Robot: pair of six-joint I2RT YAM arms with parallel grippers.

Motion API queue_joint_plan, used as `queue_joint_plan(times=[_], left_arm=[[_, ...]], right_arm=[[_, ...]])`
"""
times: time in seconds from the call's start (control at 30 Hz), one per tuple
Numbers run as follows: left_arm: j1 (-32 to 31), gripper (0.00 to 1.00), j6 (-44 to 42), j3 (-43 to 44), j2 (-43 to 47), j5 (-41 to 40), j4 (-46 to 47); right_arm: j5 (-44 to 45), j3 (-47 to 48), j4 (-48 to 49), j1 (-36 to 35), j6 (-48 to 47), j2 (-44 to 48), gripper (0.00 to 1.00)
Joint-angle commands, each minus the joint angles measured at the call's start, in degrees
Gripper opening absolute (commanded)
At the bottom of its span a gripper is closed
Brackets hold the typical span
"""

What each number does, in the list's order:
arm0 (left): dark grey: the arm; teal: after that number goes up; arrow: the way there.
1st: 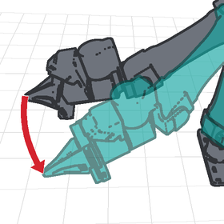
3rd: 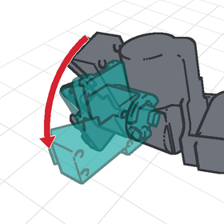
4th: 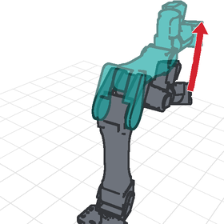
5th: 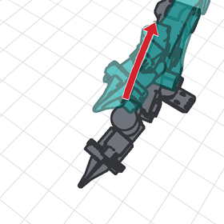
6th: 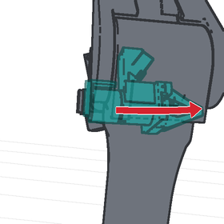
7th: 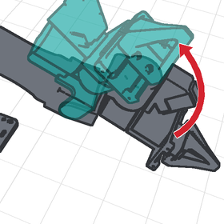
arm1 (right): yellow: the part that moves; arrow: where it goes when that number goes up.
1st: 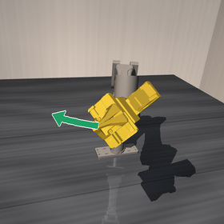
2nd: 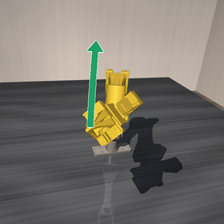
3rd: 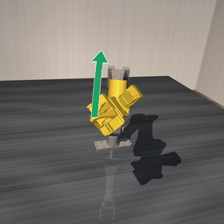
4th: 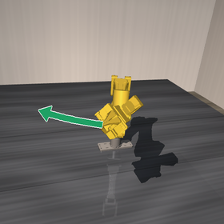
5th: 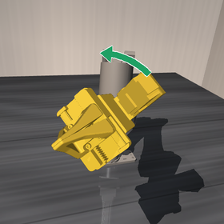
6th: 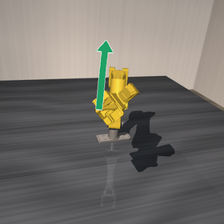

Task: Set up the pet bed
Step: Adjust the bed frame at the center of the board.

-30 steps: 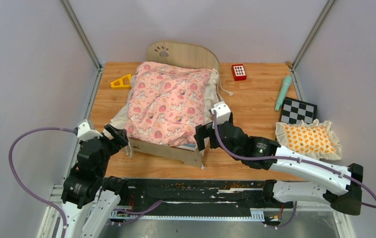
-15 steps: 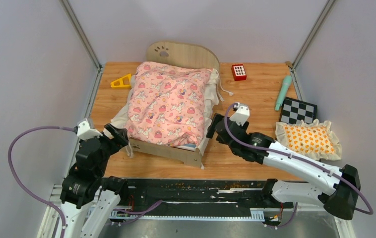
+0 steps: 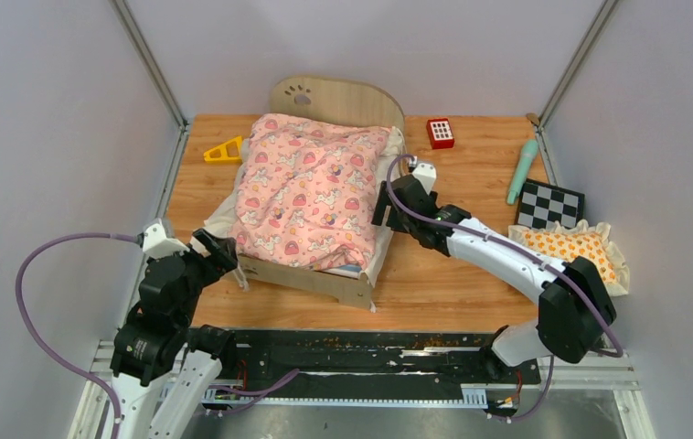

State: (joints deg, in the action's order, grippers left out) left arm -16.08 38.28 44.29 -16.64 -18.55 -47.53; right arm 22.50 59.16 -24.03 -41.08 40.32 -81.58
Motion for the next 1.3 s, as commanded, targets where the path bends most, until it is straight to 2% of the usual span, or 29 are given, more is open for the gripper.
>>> queue_joint_plan(times=[0.0, 0.37, 0.43, 0.47, 0.5, 0.6, 0.7, 0.87, 1.0, 1.27], left_arm=[[0.3, 0.91, -0.5, 0.2, 0.5, 0.2, 0.3], [0.3, 0.91, -0.1, -1.0, 1.3, 0.5, 0.3], [0.3, 0.91, -0.2, -1.0, 1.3, 0.4, 0.4], [0.3, 0.91, -0.2, -1.0, 1.3, 0.4, 0.3], [0.3, 0.91, -0.2, -1.0, 1.3, 0.4, 0.3], [0.3, 0.91, -0.4, -0.9, 1.4, 0.2, 0.2], [0.3, 0.91, -0.6, -0.8, 1.5, -0.1, 0.0], [0.3, 0.91, -0.7, -0.7, 1.8, -0.2, -0.1], [0.3, 0.91, -0.9, -0.7, 1.4, 0.1, 0.4], [0.3, 0.92, -2.3, 0.4, 0.4, 1.0, 0.3]], right_arm=[[-3.9, 3.8, 4.8, 0.0, -4.0, -2.2, 0.81], [-3.2, 2.8, 5.0, 0.3, -3.7, -9.1, 0.7], [-4.1, 2.9, 5.4, 0.5, -3.6, -10.3, 0.65], [-4.4, 3.0, 5.7, 0.6, -3.7, -10.8, 0.61], [-4.6, 3.1, 5.9, 0.7, -3.9, -11.2, 0.52], [-4.7, 3.8, 5.8, 1.1, -5.5, -11.2, 0.18], [-6.1, 3.7, 6.5, 2.0, -8.7, -10.3, 0.0], [-16.7, 1.8, 11.5, 5.7, -24.2, -8.3, 0.0], [-22.5, 0.7, 13.6, 9.5, -32.6, -7.5, 0.0], [-35.7, 7.1, 10.9, 16.8, -59.3, -8.6, 0.0]])
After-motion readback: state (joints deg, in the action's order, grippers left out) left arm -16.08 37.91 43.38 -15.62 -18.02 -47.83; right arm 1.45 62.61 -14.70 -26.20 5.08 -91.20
